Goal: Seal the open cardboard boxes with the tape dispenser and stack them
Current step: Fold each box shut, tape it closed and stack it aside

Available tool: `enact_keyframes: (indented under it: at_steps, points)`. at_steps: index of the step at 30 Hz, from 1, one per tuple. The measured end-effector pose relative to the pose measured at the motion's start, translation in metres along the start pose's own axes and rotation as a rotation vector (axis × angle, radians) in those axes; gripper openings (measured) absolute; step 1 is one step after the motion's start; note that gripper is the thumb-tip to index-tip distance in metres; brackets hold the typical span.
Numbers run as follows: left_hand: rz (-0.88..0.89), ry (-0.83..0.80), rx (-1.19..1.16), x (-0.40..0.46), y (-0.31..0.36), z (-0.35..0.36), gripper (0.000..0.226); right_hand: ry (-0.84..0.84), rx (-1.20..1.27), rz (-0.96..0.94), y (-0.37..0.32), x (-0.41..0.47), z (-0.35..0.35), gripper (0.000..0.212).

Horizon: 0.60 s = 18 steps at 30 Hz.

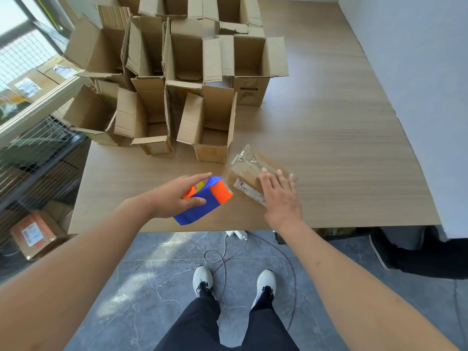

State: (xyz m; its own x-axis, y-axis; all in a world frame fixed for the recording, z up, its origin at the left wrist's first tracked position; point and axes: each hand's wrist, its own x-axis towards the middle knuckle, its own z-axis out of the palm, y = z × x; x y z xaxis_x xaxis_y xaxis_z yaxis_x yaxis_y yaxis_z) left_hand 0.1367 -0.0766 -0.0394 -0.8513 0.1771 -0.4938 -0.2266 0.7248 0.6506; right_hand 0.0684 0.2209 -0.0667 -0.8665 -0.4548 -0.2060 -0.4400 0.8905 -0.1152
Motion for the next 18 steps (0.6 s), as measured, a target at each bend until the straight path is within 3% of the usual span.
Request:
enact_keyframes:
  at_steps: [2, 4, 8, 11, 15, 18]
  points:
    - [0.036, 0.010, -0.032, -0.004, 0.003, -0.002, 0.066, -0.001, -0.049, -0.039, 0.014, -0.006, -0.002, 0.110]
    - [0.071, 0.032, -0.096, -0.008, 0.007, -0.004, 0.063, 0.006, -0.041, -0.087, 0.026, -0.008, -0.004, 0.106]
    - [0.157, 0.072, -0.161, -0.014, 0.017, -0.007, 0.068, 0.065, 0.105, -0.141, 0.032, -0.006, -0.012, 0.066]
    - [0.233, 0.126, -0.140, -0.018, 0.021, -0.004, 0.070, 0.129, 0.188, -0.049, 0.017, -0.001, -0.015, 0.036]
    - [0.323, 0.181, -0.098, -0.024, 0.024, 0.002, 0.072, 0.041, 0.171, 0.156, -0.017, 0.012, -0.010, 0.077]
    - [0.371, 0.213, -0.040, -0.030, 0.023, 0.005, 0.074, -0.036, 0.121, 0.191, -0.031, 0.017, -0.001, 0.079]
